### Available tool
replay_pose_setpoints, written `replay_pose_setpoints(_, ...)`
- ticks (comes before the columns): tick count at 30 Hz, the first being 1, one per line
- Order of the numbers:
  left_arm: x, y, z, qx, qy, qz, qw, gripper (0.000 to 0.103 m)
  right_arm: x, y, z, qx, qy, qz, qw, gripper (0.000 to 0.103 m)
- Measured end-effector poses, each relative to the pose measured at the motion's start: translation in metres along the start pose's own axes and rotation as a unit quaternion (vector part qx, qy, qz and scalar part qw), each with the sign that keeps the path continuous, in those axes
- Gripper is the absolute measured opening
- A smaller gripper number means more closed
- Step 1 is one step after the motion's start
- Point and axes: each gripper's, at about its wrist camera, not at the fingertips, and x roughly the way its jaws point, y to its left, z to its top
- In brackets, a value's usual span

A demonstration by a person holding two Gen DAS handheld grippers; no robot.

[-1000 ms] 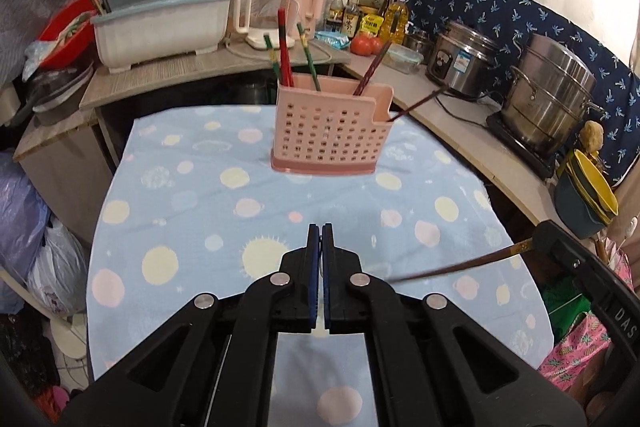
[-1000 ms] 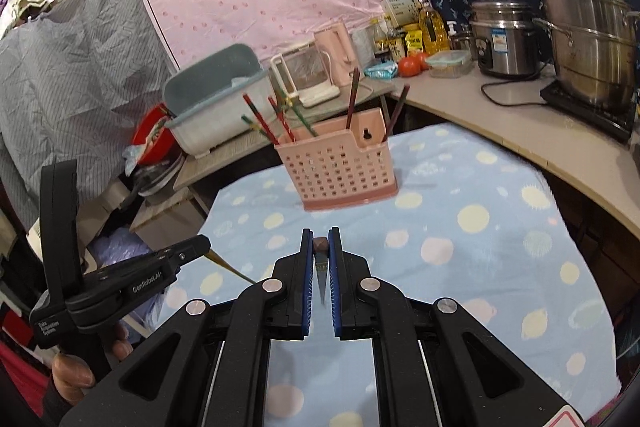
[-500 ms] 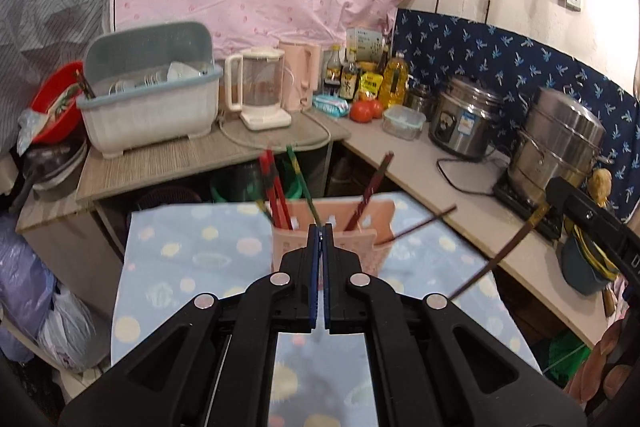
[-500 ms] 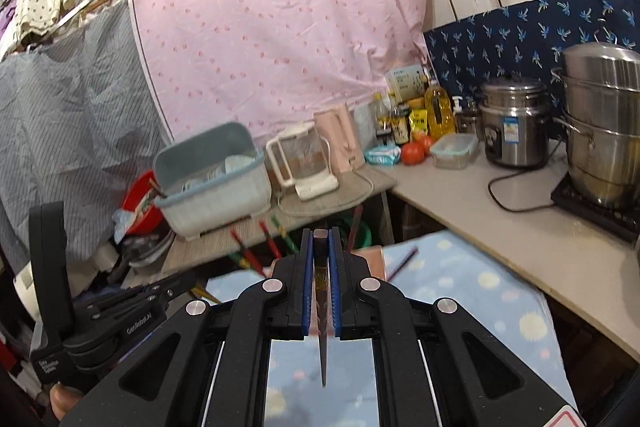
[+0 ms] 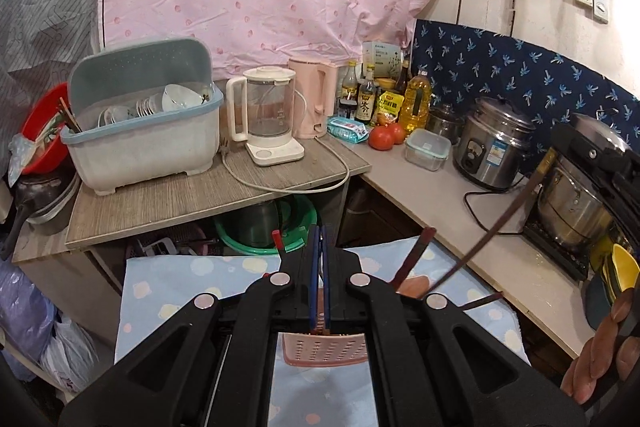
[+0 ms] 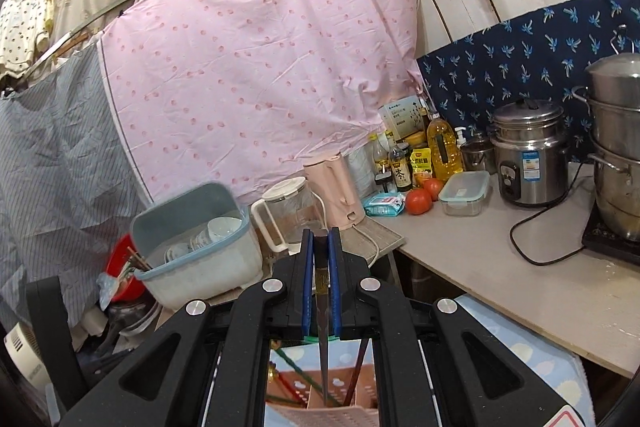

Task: Organize utensils
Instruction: 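Open the left tool over the pink holder while the right tool releases the chopstick into it, then pull both open tools back from the pink holder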

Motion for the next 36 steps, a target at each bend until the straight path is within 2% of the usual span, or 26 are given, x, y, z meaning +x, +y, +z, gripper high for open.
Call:
replay_pose_setpoints(7,0.032,0.005,-0.017,0.001,0.029,-0.002,0.9996,0.001,0.041,-0.009,-0.03,0.006,0.047,-0.003,0.999,0.007)
replay_pose_setpoints(13,0.047,0.003,-0.032,0.0,0.047,-0.002,0.9989,0.001,0.054,-0.012,-0.067,-0.002,0.091,-0.007,0.996,0.007)
replay_pose_setpoints(14,0.046,0.002,-0.035,0.0,0.047,-0.003,0.9989,0.002,0.054,-0.012,-0.071,-0.003,0.096,-0.009,0.995,0.008)
replay_pose_setpoints(15,0.046,0.001,-0.036,-0.001,0.045,-0.001,0.999,0.003,0.053,-0.014,-0.076,-0.003,0.097,-0.011,0.995,0.014)
replay_pose_setpoints(16,0.045,0.0,-0.038,-0.002,0.044,0.001,0.999,0.006,0.051,-0.016,-0.08,-0.003,0.099,-0.016,0.995,0.018)
replay_pose_setpoints(17,0.043,-0.001,-0.039,-0.004,0.043,0.001,0.9991,0.017,0.048,-0.019,-0.083,0.0,0.098,-0.019,0.995,0.028)
replay_pose_setpoints(18,0.043,-0.002,-0.04,-0.005,0.041,0.003,0.9991,0.032,0.045,-0.021,-0.084,0.003,0.098,-0.02,0.995,0.033)
replay_pose_setpoints(20,0.037,-0.003,-0.043,-0.006,0.033,0.011,0.9994,0.041,0.039,-0.025,-0.088,0.006,0.103,-0.02,0.994,0.033)
replay_pose_setpoints(25,0.027,-0.007,-0.051,-0.005,0.036,0.014,0.9993,0.043,0.022,-0.028,-0.098,0.005,0.117,-0.02,0.993,0.037)
replay_pose_setpoints(28,0.018,-0.01,-0.059,0.0,0.039,0.02,0.999,0.049,0.01,-0.024,-0.108,-0.009,0.128,-0.025,0.991,0.039)
replay_pose_setpoints(31,0.008,-0.014,-0.07,0.006,0.042,0.024,0.9988,0.054,-0.003,-0.02,-0.119,-0.017,0.143,-0.027,0.989,0.047)
replay_pose_setpoints(33,0.002,-0.017,-0.079,0.012,0.047,0.031,0.9983,0.062,-0.012,-0.017,-0.127,-0.024,0.156,-0.031,0.987,0.052)
replay_pose_setpoints(36,-0.006,-0.022,-0.093,0.021,0.055,0.043,0.9973,0.065,-0.024,-0.012,-0.139,-0.039,0.171,-0.041,0.984,0.053)
